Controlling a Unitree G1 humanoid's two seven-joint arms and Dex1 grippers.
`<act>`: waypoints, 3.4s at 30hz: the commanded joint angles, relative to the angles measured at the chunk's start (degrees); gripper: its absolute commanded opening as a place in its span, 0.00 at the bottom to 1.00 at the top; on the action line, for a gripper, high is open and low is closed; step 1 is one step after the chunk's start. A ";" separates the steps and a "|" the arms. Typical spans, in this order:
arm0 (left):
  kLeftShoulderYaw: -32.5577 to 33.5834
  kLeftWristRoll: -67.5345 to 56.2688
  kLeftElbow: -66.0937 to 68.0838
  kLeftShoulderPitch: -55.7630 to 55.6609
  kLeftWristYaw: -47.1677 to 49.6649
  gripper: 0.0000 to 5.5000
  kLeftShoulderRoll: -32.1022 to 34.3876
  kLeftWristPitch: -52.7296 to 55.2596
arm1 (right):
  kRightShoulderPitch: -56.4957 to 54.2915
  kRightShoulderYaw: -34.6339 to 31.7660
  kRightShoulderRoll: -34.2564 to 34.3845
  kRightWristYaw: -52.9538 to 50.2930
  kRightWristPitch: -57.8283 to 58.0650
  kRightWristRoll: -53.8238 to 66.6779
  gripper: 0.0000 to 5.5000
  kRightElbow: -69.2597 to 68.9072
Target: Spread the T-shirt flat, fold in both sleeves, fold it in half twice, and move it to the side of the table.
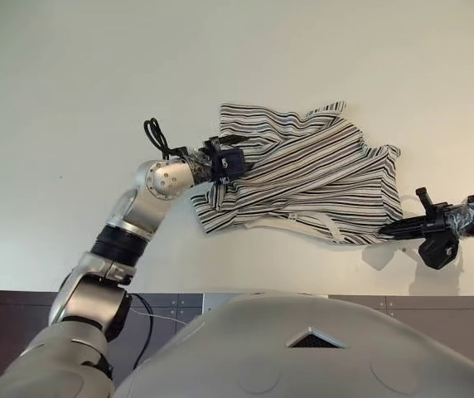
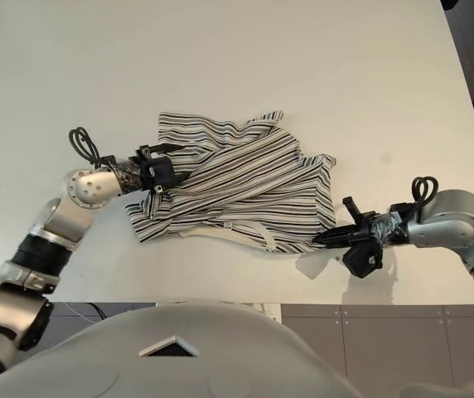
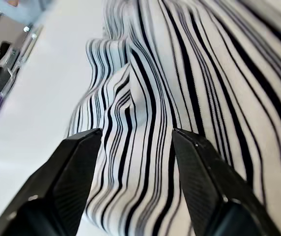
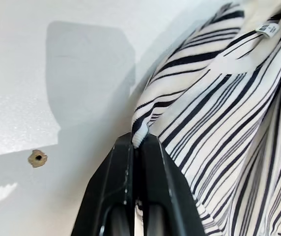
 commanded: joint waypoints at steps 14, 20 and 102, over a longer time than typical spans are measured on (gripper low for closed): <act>-2.68 11.06 49.08 -28.55 17.10 0.49 -1.26 -18.78 | 1.97 5.12 1.89 -0.87 8.01 6.69 0.02 -9.78; 9.91 -12.00 -7.48 -0.24 1.25 0.49 13.20 -11.49 | 9.00 1.53 2.48 -4.63 21.78 15.98 0.02 -22.20; 13.72 15.73 -5.50 25.84 12.82 0.18 23.50 -38.12 | 16.58 -10.79 4.29 3.87 26.93 14.60 0.02 -27.53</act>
